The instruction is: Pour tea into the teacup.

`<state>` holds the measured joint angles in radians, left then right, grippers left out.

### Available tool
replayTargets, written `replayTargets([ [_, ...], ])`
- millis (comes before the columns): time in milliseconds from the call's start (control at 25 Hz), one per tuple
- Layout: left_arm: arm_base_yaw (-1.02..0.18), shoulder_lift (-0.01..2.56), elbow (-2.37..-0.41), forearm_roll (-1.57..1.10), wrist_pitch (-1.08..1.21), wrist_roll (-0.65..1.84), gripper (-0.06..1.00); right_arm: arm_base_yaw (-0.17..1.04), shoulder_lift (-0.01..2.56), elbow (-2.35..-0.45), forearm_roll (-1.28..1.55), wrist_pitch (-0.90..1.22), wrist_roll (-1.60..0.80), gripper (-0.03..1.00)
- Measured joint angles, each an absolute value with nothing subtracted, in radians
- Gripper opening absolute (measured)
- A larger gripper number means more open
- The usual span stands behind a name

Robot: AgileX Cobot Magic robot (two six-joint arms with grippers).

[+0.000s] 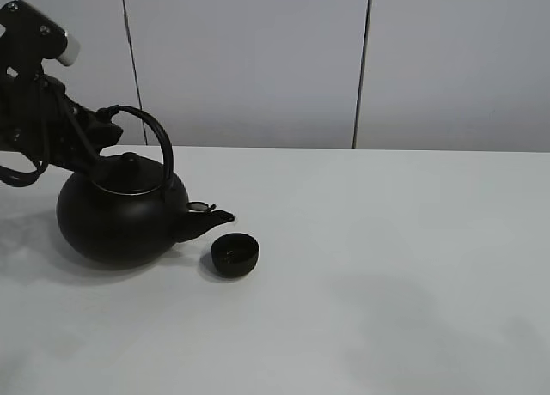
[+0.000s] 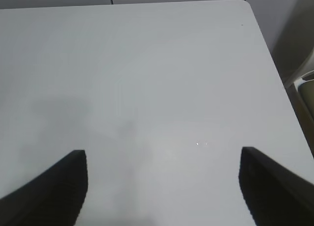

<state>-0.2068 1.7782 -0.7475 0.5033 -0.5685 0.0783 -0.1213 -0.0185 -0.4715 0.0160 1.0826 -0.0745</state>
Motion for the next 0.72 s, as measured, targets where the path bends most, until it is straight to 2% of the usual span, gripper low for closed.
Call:
replayTargets([
  [720, -0.207, 1.778, -0.747, 0.518, -0.545, 0.085, 0.11, -0.121, -0.019, -0.471, 0.016, 1.083, -0.074, 0.58],
])
